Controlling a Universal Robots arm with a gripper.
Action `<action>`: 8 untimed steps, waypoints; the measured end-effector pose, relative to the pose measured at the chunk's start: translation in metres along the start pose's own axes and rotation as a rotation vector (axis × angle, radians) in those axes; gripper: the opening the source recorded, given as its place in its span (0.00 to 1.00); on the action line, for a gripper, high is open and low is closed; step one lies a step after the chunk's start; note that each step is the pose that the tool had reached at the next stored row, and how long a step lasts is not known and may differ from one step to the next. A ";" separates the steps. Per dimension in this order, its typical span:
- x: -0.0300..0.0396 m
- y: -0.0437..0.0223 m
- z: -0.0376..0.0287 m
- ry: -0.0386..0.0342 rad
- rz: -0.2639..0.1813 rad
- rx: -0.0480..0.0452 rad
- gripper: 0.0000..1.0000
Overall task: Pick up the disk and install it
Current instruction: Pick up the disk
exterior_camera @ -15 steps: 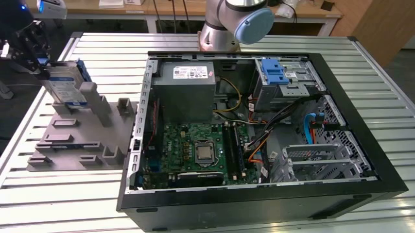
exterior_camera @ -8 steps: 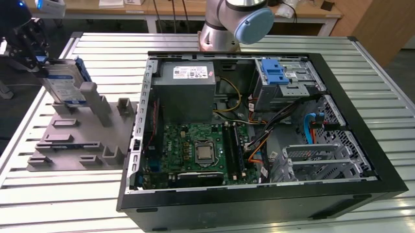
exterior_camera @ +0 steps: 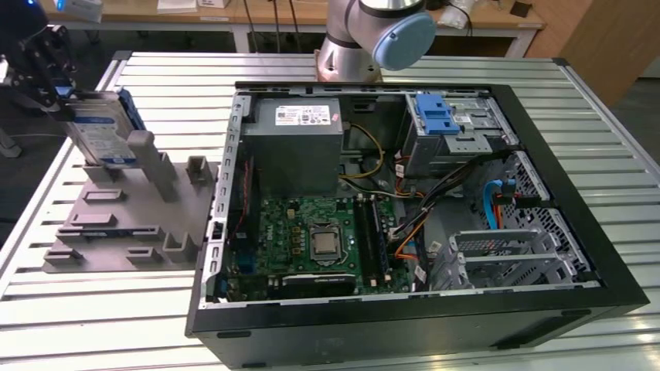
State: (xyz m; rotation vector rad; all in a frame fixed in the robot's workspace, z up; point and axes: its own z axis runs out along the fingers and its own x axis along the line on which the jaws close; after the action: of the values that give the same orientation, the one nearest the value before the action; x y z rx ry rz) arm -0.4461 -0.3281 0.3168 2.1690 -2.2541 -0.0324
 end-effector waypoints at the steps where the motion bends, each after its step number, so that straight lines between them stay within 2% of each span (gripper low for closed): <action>1: 0.0000 0.0000 -0.0005 0.0000 0.000 0.0000 0.36; 8: 0.0000 0.0002 -0.0055 0.0000 0.000 0.0001 0.36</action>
State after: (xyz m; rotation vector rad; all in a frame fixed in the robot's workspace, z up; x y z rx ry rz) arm -0.4462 -0.3281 0.3223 2.1690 -2.2542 -0.0324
